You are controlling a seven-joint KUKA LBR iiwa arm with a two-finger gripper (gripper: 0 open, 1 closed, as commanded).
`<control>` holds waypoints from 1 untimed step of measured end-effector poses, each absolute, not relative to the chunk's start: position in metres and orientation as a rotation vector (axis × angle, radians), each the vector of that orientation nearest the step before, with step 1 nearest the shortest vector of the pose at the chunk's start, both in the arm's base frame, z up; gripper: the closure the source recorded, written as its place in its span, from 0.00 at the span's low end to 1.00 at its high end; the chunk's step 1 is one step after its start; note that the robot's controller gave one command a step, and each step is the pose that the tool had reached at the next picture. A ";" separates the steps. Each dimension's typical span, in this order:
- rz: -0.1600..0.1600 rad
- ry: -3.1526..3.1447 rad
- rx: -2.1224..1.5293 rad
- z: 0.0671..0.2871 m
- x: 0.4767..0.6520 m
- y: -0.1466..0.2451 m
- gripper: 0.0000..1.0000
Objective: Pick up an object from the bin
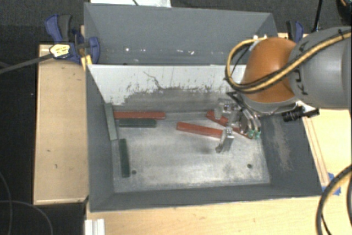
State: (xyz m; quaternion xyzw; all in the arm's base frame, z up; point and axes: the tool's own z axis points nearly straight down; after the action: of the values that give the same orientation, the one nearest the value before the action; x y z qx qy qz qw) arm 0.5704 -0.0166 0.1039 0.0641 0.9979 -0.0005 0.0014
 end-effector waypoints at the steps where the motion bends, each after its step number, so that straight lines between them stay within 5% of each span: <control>1: 0.000 3.133 0.157 0.069 0.593 -0.037 0.00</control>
Offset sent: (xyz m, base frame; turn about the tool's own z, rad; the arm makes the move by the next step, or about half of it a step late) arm 0.0218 -0.0190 -0.0339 -0.0305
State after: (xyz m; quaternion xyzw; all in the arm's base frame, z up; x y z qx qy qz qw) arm 0.5933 -0.0368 0.0689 0.0499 0.9988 -0.0001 0.0025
